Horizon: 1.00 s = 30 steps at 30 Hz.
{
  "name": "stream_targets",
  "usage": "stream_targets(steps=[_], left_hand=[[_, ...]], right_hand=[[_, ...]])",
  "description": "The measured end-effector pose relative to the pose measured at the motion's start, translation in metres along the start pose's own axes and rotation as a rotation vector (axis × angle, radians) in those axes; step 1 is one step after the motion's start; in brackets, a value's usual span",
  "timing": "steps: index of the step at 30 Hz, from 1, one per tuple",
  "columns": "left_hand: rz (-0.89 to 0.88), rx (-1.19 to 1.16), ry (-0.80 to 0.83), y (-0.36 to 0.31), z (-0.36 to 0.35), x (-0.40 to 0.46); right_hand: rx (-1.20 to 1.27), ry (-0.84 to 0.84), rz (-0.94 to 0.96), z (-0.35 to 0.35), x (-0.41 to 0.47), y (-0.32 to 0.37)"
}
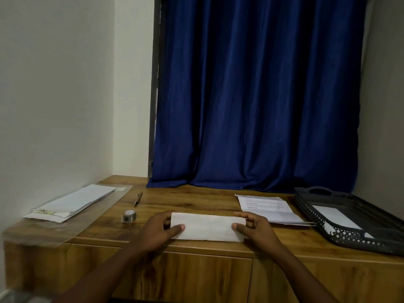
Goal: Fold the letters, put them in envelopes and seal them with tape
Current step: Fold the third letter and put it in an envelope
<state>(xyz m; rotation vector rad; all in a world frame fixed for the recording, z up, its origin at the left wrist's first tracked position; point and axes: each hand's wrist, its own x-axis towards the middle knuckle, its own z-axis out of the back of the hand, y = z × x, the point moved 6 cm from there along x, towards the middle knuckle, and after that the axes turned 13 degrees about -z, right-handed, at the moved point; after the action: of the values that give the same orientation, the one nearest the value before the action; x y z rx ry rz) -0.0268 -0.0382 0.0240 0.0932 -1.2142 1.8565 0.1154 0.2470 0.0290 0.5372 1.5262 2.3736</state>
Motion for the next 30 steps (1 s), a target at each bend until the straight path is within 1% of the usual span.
stream_targets(steps=[2,4,7,10,13,14,17,20,21,22,24,25,27,30], left_hand=[[0.035,0.060,-0.038,0.002,0.002,0.002],[0.040,0.162,-0.073,0.000,0.002,0.004],[0.029,0.245,-0.126,0.001,0.001,0.006],[-0.027,0.342,-0.067,0.002,-0.006,0.008],[-0.132,0.505,0.042,-0.001,-0.015,0.010],[-0.152,0.521,0.067,-0.002,-0.017,0.010],[-0.139,0.494,0.091,-0.002,-0.018,0.011],[-0.113,0.464,0.103,0.001,-0.017,0.014],[-0.094,0.463,0.112,0.002,-0.017,0.016],[-0.075,0.490,0.128,0.002,-0.019,0.018],[-0.057,0.612,0.199,0.000,-0.027,0.023],[-0.072,0.660,0.237,-0.003,-0.033,0.024],[-0.097,0.662,0.292,-0.005,-0.044,0.024],[-0.075,0.668,0.353,0.000,-0.050,0.021]], right_hand=[[-0.008,-0.076,-0.037,-0.003,0.013,-0.004],[-0.041,-0.108,-0.074,-0.009,0.024,-0.008],[-0.211,-0.170,-0.103,-0.015,0.034,-0.010],[-0.451,-0.210,-0.069,-0.021,0.038,-0.013],[-0.573,-0.231,-0.025,-0.023,0.038,-0.013],[-0.600,-0.230,-0.006,-0.024,0.037,-0.011],[-0.657,-0.244,0.037,-0.029,0.033,-0.004],[-0.735,-0.358,0.119,-0.042,0.027,0.012],[-0.757,-0.366,0.165,-0.051,0.024,0.020],[-0.760,-0.333,0.204,-0.063,0.020,0.027],[-0.751,-0.175,0.226,-0.094,0.014,0.040],[-0.758,-0.083,0.211,-0.110,0.012,0.043],[-0.790,0.076,0.148,-0.136,0.008,0.043],[-0.824,0.197,0.063,-0.149,0.008,0.037]])
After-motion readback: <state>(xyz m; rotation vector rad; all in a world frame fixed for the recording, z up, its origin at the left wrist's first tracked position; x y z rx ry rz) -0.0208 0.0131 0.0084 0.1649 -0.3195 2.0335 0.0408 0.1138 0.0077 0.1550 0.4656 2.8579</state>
